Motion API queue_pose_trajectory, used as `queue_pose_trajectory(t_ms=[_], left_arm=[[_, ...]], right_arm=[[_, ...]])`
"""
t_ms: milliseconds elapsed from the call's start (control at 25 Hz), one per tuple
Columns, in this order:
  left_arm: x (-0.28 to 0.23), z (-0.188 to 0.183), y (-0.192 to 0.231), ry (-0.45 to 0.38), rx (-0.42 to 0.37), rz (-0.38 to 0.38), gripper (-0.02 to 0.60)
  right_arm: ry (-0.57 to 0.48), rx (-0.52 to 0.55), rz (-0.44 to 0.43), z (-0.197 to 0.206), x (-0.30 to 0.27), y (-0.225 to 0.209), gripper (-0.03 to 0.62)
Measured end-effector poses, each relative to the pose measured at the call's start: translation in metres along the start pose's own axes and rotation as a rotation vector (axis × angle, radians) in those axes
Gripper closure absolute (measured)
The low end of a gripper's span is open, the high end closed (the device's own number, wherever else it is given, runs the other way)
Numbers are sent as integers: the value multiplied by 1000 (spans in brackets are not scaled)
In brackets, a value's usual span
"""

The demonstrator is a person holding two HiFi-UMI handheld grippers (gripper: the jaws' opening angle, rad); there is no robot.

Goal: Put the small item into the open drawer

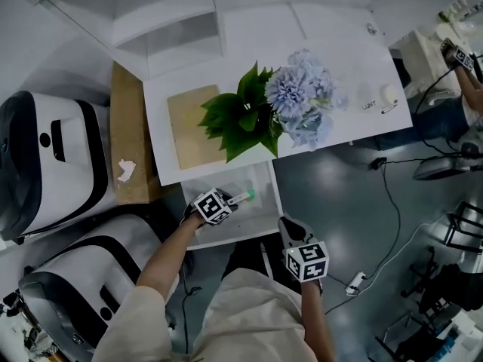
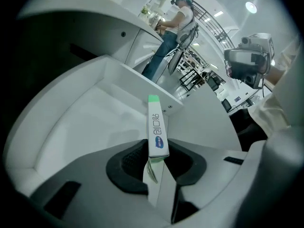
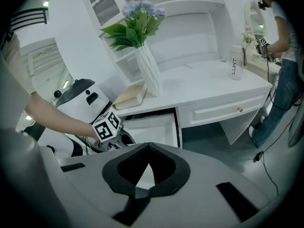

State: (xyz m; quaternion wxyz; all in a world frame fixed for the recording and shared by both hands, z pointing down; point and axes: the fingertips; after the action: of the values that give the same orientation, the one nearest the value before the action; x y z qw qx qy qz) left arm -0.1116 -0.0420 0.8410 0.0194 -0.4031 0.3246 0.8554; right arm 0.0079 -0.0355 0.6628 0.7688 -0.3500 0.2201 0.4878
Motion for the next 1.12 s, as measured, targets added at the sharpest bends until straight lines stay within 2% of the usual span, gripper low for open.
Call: queue_pose_trajectory(t_ms=[160,400,600,760,960,1120], left_arm=[[-10,5,5,31,7,-10,476],[-25,12,5,62,26,25,476],[-35,18,7,60,117,78,476],[-39,24,16,94,89,51,476],[-41,22,29,88,88,2,464],[-49,8,38,46,88,-47,412]], right_arm=[[15,-2,15,6,-1,-8,569],[28,-14,12,12,-7,-11,569],[23,-12,18,8,-8,-14,569],[16,-21,18,6,-8,-16,569],[33,-24,-3,15,-11,-9,569],[55,-9,-25,21,-8,-3,569]])
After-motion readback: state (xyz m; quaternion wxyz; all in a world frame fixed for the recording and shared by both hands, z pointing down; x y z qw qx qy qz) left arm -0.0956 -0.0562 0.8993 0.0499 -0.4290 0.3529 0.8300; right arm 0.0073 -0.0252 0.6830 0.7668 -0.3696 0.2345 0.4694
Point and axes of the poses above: the fingertips, and each gripper's own axes: x backward along the fingers, y to its left, z out of its underside, and after that the axes turned 7 degrees about -y, right-handed
